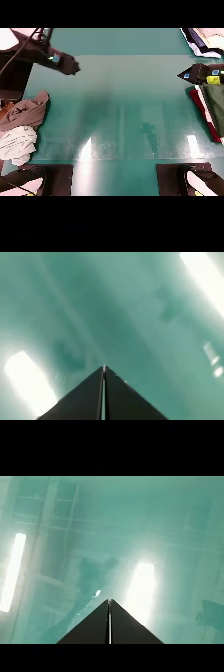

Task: Fold the shirts.

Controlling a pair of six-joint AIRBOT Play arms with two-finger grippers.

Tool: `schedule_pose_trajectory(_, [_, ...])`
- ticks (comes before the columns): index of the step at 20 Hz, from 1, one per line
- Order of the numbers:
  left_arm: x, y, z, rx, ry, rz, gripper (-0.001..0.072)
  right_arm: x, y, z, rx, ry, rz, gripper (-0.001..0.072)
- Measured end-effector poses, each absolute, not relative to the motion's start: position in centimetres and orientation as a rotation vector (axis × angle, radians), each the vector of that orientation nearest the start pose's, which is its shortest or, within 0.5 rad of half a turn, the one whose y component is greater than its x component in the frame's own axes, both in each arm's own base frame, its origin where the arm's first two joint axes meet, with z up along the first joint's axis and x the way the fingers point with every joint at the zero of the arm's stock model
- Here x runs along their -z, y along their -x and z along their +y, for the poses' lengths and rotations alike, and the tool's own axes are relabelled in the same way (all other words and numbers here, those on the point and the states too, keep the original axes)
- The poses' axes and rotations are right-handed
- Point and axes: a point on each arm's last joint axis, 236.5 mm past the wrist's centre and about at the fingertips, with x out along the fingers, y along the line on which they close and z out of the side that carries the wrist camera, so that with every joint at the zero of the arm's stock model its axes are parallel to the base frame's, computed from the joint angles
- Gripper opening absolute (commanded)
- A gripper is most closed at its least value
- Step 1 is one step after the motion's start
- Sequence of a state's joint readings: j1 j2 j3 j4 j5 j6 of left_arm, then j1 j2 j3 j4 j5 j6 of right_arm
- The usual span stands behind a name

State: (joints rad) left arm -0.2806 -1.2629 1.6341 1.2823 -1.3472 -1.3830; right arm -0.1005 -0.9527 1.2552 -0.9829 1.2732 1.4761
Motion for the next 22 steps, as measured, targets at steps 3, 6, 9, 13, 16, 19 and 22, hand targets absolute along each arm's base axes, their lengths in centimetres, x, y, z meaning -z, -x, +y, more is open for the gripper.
schedule_pose_trajectory(3, [-16.1, -36.9, -10.6, 0.362, -0.145, 1.073, 0.0324, -18.8, -34.8, 8.9, -0.377, -0.382, 0.902, 0.0019])
schedule_pose_trajectory(6, [-11.7, -33.8, -2.9, 0.114, -0.154, 1.222, 0.0629, -18.6, -34.8, 8.9, -0.38, -0.371, 0.904, 0.0019])
schedule_pose_trajectory(9, [-6.7, -31.0, 3.4, -0.082, -0.148, 1.334, 0.0629, -18.6, -34.8, 8.8, -0.382, -0.362, 0.904, 0.0019])
schedule_pose_trajectory(13, [-1.2, -29.1, 8.4, -0.221, -0.11, 1.373, 0.0629, -18.6, -34.8, 8.8, -0.384, -0.358, 0.904, 0.0019])
schedule_pose_trajectory(16, [0.5, -29.6, 9.9, -0.255, -0.103, 1.331, 0.0628, -18.6, -34.8, 8.8, -0.385, -0.357, 0.904, 0.0019])
schedule_pose_trajectory(19, [1.2, -30.4, 10.5, -0.263, -0.102, 1.29, 0.0456, -18.6, -34.8, 8.8, -0.385, -0.356, 0.903, 0.0019])
schedule_pose_trajectory(22, [1.6, -30.9, 10.7, -0.262, -0.099, 1.272, 0.0031, -18.6, -34.9, 8.8, -0.384, -0.356, 0.901, 0.0019])
